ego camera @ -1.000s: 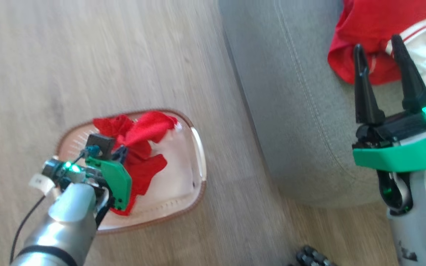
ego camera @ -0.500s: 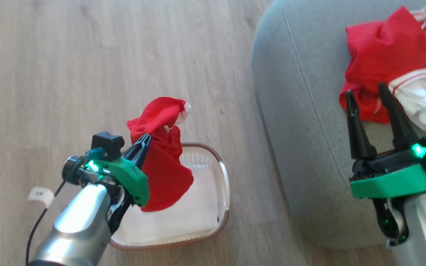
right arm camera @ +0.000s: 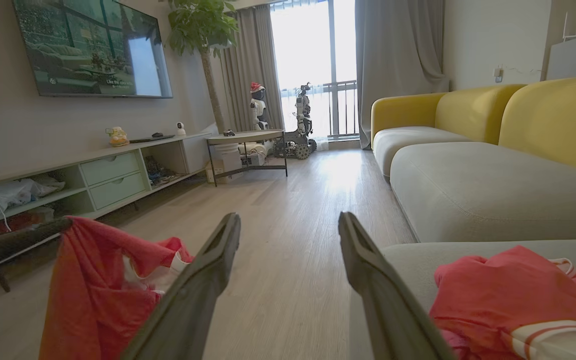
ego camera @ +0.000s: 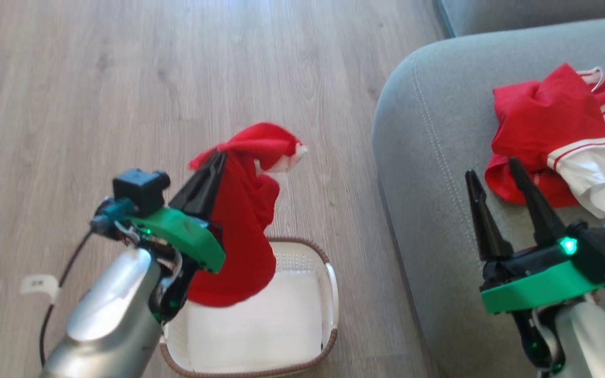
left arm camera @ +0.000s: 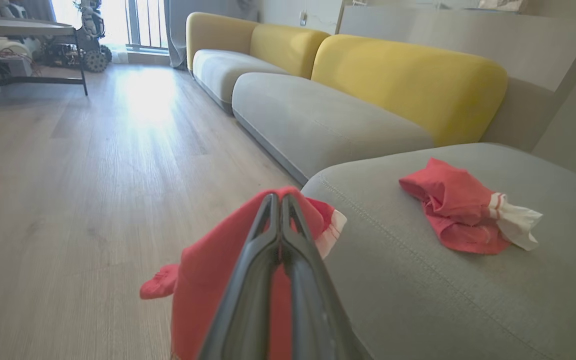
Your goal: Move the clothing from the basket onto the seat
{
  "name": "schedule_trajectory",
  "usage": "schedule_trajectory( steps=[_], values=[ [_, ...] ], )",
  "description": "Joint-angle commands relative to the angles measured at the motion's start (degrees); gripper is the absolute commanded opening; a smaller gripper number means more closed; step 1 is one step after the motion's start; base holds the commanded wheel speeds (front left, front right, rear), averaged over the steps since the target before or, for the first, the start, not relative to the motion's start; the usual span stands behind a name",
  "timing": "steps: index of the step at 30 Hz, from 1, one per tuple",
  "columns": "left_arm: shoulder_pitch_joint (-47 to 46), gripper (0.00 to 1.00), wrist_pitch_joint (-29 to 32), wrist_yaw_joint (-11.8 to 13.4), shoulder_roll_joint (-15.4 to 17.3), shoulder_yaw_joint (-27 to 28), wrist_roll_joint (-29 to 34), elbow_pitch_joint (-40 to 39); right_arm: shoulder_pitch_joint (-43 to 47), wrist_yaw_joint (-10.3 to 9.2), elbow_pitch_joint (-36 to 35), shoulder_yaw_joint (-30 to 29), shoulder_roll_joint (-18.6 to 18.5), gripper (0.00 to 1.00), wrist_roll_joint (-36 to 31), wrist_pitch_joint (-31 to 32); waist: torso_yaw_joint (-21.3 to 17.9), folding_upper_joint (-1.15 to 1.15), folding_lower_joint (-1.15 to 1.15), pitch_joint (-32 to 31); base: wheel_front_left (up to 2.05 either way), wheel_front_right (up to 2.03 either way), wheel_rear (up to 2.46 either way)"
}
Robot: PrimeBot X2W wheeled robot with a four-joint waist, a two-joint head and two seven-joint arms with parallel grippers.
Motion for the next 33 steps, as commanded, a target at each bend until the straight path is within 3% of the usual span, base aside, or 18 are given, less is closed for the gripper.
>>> schedule_trajectory(
  steps=[1,14,24,33],
  values=[
    [-1.71,0.0,0.37,0.44,1.95,3.01,-0.66,-3.49,-0.66,-0.01,-1.59,1.26,-0.87,1.0,0.49,-0.36,-0.02,0.0,0.01,-0.71,0.0,0.0,0.0],
    [-3.09,0.0,7.94,4.57,4.74,4.63,-2.01,-20.47,0.27,-0.01,-0.77,5.58,-1.03,1.0,1.75,-0.36,0.09,0.0,0.01,-1.68,0.0,0.0,0.0],
    [-3.2,0.0,9.35,5.24,4.69,3.98,-2.36,-23.38,-2.37,-0.01,0.58,13.44,-1.91,1.0,3.66,-0.36,0.76,0.0,0.01,-1.59,0.0,0.0,0.0],
    [-4.3,0.0,9.93,4.53,2.94,1.88,-2.48,-23.56,-9.54,-0.01,8.88,24.77,-2.34,1.0,8.14,-0.36,2.99,0.0,0.01,-1.98,0.0,0.0,0.0]
  ],
)
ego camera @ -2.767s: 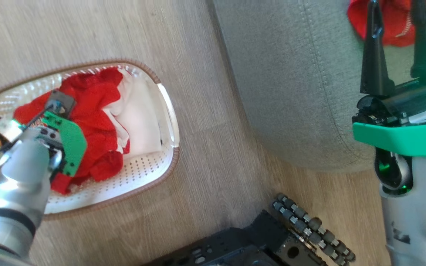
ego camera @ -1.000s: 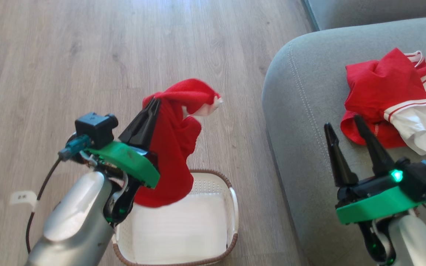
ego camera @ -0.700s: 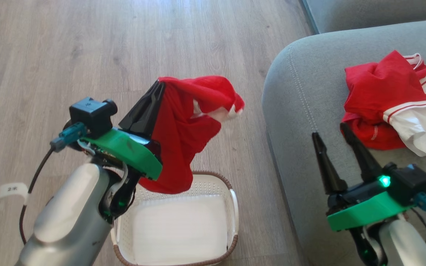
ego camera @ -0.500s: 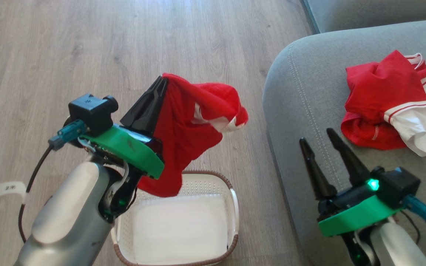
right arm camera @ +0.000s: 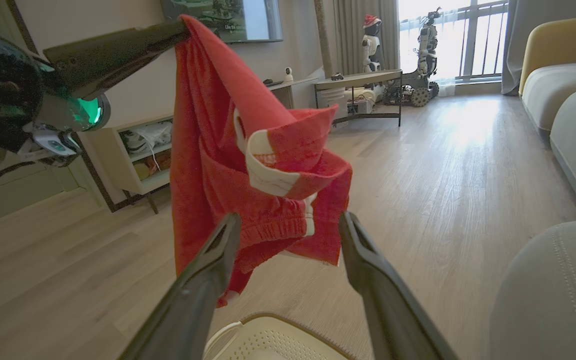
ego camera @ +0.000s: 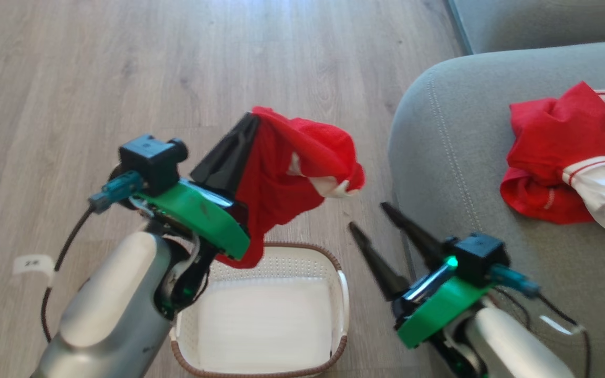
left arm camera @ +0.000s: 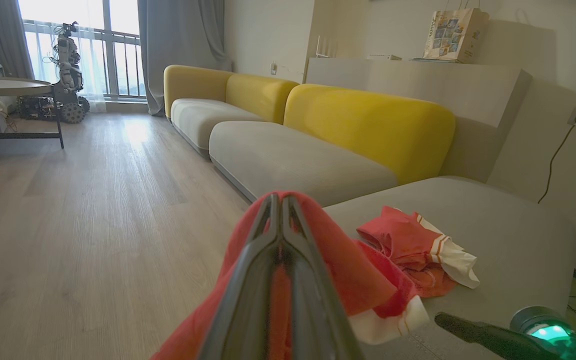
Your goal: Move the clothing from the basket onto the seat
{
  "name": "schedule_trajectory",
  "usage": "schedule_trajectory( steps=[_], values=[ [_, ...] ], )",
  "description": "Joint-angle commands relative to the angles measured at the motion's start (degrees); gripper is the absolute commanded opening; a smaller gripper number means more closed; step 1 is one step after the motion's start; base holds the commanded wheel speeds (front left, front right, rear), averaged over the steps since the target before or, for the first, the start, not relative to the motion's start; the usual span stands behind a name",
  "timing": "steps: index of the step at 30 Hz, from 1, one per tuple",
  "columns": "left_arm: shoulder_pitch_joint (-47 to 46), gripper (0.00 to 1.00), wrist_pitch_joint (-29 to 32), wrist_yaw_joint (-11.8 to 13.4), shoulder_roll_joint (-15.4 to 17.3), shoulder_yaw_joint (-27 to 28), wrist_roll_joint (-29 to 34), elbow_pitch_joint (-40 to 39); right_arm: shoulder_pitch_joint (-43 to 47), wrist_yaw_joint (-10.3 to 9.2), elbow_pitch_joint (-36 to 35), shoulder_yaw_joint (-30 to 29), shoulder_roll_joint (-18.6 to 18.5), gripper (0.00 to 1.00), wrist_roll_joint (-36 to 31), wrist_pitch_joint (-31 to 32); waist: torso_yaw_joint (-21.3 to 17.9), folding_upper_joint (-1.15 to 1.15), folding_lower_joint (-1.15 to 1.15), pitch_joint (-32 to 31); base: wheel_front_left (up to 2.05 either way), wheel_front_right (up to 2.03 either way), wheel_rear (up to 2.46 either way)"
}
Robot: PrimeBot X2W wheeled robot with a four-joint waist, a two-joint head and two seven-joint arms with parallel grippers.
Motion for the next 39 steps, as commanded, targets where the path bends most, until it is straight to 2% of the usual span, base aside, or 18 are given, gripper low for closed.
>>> schedule_trajectory(
  steps=[1,4,10,17,23,28,33,39],
  values=[
    [-4.82,0.0,0.22,-0.53,0.51,1.64,-0.48,-2.27,-3.61,-0.01,0.84,3.58,-0.53,1.0,1.56,-0.36,0.79,0.0,0.0,-0.17,0.0,0.0,0.0],
    [-5.17,0.0,0.35,-0.73,0.17,1.15,-0.42,-2.16,-5.31,-0.01,3.45,6.32,-0.41,1.0,3.21,-0.32,1.26,0.0,0.0,-0.29,0.0,0.0,0.0],
    [-6.12,0.0,0.8,-1.32,-0.98,-0.37,-0.32,-2.11,-9.3,-0.01,11.18,13.29,0.36,1.0,10.73,0.29,2.76,0.0,0.0,-0.79,0.0,0.0,0.0],
    [-6.7,0.0,1.32,-1.74,-1.73,-1.6,-0.43,-2.5,-13.72,-0.01,15.43,18.37,1.52,1.0,18.96,-0.25,4.24,0.0,0.0,-0.76,0.0,0.0,0.0],
    [-6.88,0.0,1.73,-2.18,-2.45,-2.94,-0.47,-2.81,-16.62,-0.01,13.91,18.47,2.61,1.0,23.5,-0.34,5.63,0.0,0.0,-0.15,0.0,0.0,0.0],
    [-7.43,0.0,1.86,-2.53,-3.1,-3.83,-0.44,-2.88,-18.27,-0.01,13.63,17.76,3.08,1.0,24.6,-0.35,6.88,0.0,0.0,0.63,0.0,0.0,0.0],
    [-8.03,0.0,1.94,-2.97,-3.86,-4.72,-0.62,-2.8,-19.65,-0.01,17.76,18.6,3.71,1.0,26.95,-0.35,8.42,0.0,0.0,1.14,0.0,0.0,0.0],
    [-8.14,0.0,2.17,-3.24,-4.47,-5.65,-0.87,-2.9,-22.39,-0.01,19.36,17.9,4.6,1.0,26.93,-0.35,9.34,0.0,0.0,1.57,0.0,0.0,0.0]
  ],
)
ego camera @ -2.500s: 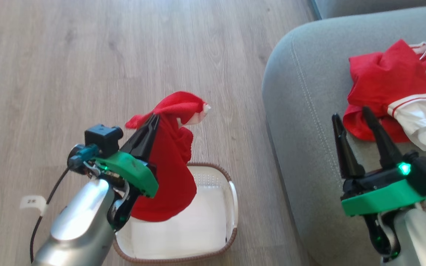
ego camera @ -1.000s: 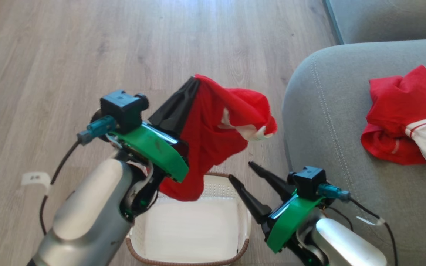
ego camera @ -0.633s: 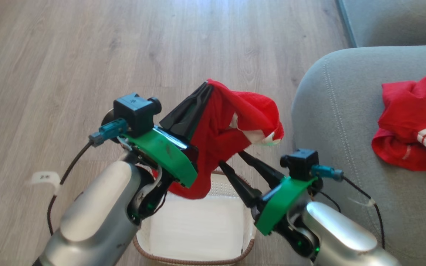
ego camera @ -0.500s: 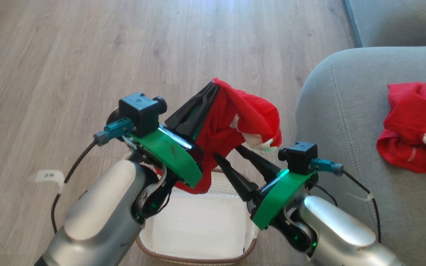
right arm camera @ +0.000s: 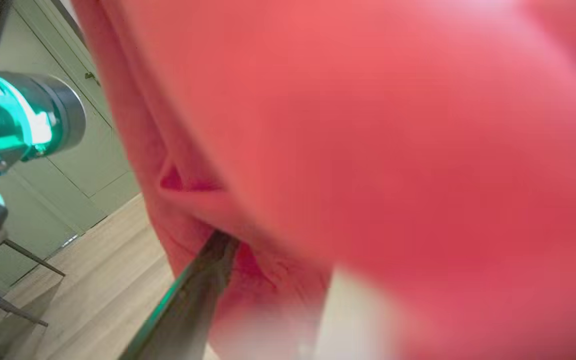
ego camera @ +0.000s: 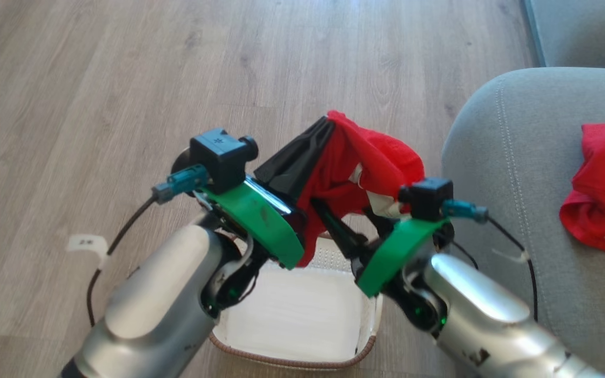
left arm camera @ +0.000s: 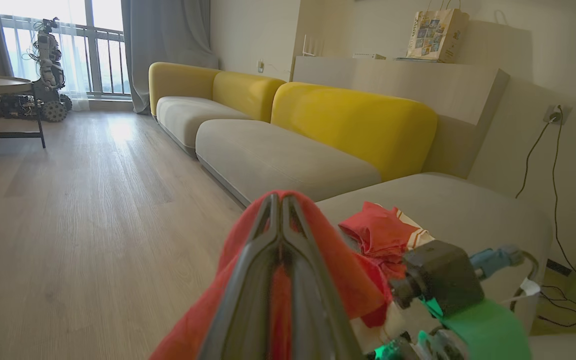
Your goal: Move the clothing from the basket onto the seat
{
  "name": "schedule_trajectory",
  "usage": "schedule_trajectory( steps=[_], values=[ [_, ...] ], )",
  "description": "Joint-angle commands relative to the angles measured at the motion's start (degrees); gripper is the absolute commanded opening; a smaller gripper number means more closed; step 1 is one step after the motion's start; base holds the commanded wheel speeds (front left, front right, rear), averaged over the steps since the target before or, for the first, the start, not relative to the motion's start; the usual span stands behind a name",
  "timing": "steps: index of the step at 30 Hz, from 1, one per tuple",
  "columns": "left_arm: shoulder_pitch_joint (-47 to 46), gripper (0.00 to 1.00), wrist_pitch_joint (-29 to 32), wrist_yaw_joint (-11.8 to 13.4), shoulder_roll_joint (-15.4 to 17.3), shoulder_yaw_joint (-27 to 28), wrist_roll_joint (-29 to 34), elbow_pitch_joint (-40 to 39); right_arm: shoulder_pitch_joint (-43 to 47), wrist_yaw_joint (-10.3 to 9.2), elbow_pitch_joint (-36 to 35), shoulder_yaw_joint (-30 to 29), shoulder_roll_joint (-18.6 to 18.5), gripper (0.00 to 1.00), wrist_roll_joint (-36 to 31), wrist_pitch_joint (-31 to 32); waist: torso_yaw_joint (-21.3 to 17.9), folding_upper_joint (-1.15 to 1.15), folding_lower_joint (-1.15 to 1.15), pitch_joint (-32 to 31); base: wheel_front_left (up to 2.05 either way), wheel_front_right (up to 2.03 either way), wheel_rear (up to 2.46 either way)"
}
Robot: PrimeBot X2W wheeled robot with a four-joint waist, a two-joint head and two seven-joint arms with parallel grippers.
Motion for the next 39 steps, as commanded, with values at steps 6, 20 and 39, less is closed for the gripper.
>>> schedule_trajectory(
  steps=[6,20,39],
  values=[
    [-3.55,0.0,0.18,-0.56,-0.09,0.86,-0.51,-1.98,-4.11,-0.01,-0.26,-0.28,1.87,0.25,-0.43,-0.68,0.79,0.0,0.0,0.16,0.0,0.0,0.0],
    [-3.26,0.0,-0.7,-0.1,0.97,1.71,-1.12,0.31,-3.3,-0.01,-3.76,-1.68,0.22,0.0,-2.76,-0.69,0.02,0.0,0.0,0.19,0.0,0.0,0.0],
    [-0.47,1.0,-1.75,0.59,4.08,2.13,-1.43,2.03,5.64,-0.01,-18.41,-14.75,-6.41,0.0,-11.74,-0.69,-7.21,0.0,0.0,-0.59,0.0,0.0,0.0]
  ],
)
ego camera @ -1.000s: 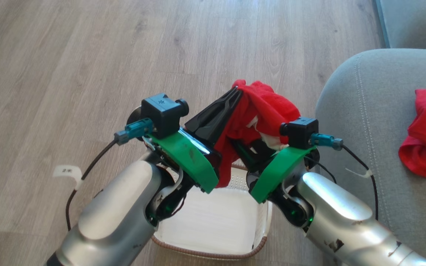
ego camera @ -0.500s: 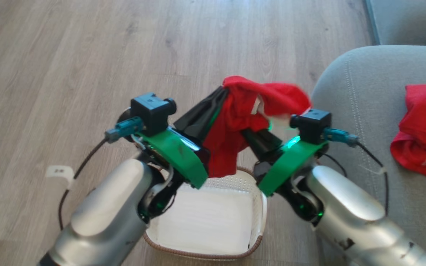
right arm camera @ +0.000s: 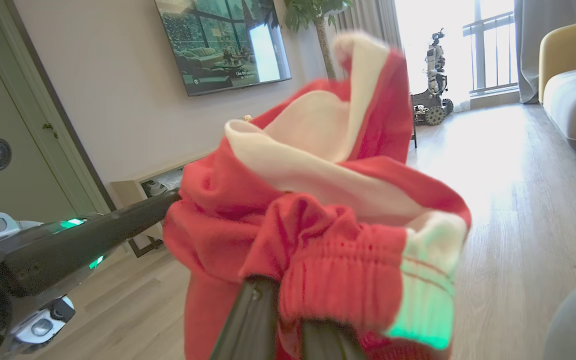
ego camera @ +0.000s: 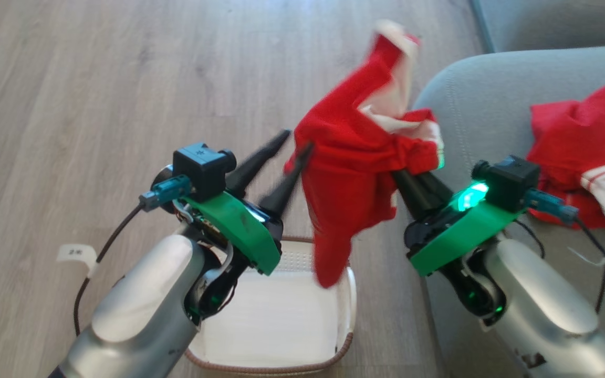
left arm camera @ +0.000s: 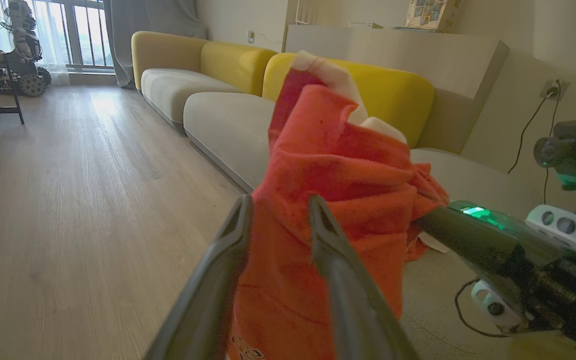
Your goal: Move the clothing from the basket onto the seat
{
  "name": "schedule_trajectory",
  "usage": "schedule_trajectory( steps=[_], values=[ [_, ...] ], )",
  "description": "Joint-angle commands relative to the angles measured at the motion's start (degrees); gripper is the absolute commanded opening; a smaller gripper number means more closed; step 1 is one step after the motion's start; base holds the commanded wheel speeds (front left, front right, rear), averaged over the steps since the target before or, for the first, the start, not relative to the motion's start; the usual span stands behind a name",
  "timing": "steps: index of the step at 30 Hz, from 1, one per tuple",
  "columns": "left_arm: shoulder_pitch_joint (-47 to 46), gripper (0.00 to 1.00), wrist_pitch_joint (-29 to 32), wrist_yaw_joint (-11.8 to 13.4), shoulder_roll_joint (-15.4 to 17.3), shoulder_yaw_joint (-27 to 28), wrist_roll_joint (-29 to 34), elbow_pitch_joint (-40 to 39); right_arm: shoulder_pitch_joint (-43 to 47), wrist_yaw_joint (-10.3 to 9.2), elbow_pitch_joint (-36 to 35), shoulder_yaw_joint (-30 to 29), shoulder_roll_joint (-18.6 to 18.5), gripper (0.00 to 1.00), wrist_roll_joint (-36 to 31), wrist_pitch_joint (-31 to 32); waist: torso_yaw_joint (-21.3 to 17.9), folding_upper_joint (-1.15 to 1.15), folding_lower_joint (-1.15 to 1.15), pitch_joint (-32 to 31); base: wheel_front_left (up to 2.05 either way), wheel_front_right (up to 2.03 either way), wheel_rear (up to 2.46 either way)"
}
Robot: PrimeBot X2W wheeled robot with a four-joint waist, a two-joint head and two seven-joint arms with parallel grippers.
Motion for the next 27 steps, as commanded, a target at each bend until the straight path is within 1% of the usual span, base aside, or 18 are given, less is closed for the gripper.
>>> schedule_trajectory(
  steps=[1,14,15,27],
  values=[
    [-2.0,1.0,-0.53,-0.18,1.39,1.69,-0.28,-2.19,-0.01,-0.01,-3.38,-1.3,-0.68,0.0,-1.08,-0.64,-1.64,0.0,0.0,-0.29,0.0,0.0,0.0],
    [-0.8,1.0,-1.25,-0.53,2.01,-0.17,0.63,-3.87,3.02,-0.01,-11.03,-9.95,-4.62,0.0,-4.69,-0.64,-9.98,0.0,0.0,0.55,0.0,0.0,0.0],
    [-0.8,1.0,-1.25,-0.53,2.01,-0.17,0.63,-3.87,3.02,-0.01,-11.03,-9.95,-4.62,0.0,-4.69,-0.64,-9.98,0.0,0.0,0.55,0.0,0.0,0.0],
    [-0.36,1.0,-2.34,-0.42,2.94,-0.95,1.55,-3.99,7.59,-0.01,-17.15,-14.11,-7.83,0.0,-7.14,-0.64,-18.95,0.0,0.0,1.37,0.0,0.0,0.0]
  ],
)
